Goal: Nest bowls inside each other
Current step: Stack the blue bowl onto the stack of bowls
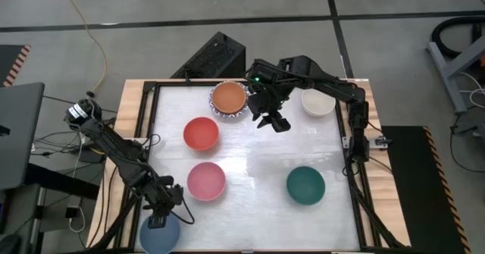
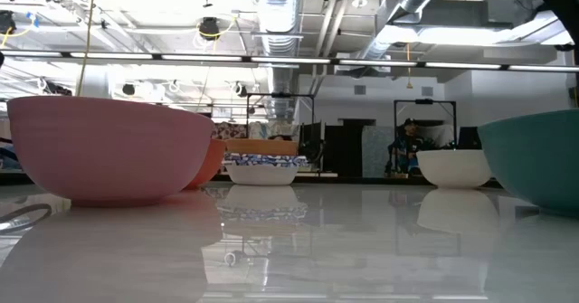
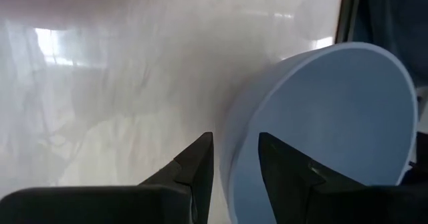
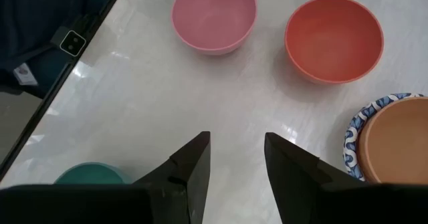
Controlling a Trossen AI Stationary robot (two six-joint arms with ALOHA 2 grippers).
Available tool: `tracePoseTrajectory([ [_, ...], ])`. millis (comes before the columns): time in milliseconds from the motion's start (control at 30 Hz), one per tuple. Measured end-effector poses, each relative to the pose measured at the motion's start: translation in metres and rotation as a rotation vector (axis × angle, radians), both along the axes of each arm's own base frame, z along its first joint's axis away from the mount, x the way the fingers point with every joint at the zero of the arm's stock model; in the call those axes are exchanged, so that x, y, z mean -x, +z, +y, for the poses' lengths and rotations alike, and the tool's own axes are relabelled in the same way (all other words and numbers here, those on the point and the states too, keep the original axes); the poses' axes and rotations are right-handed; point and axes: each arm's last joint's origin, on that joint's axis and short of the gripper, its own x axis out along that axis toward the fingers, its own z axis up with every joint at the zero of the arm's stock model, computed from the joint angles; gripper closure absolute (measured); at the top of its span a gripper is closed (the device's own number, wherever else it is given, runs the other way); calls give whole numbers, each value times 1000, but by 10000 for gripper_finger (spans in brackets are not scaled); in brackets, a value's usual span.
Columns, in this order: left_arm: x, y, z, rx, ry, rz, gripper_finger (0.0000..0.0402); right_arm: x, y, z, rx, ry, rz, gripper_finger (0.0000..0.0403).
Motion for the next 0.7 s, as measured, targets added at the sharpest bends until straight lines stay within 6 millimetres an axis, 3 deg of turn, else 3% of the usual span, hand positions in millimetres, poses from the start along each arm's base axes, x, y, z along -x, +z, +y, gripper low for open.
tracePoseTrajectory([
  [200,-3,0,-3,27,0,-25,294,0,0,0,0,0,0,239],
  [467,-8,-18,-11,20,-58,63,294,0,0,0,0,0,0,239],
  [700,-10,-22,-14,28,-67,74,306,0,0,0,0,0,0,239],
])
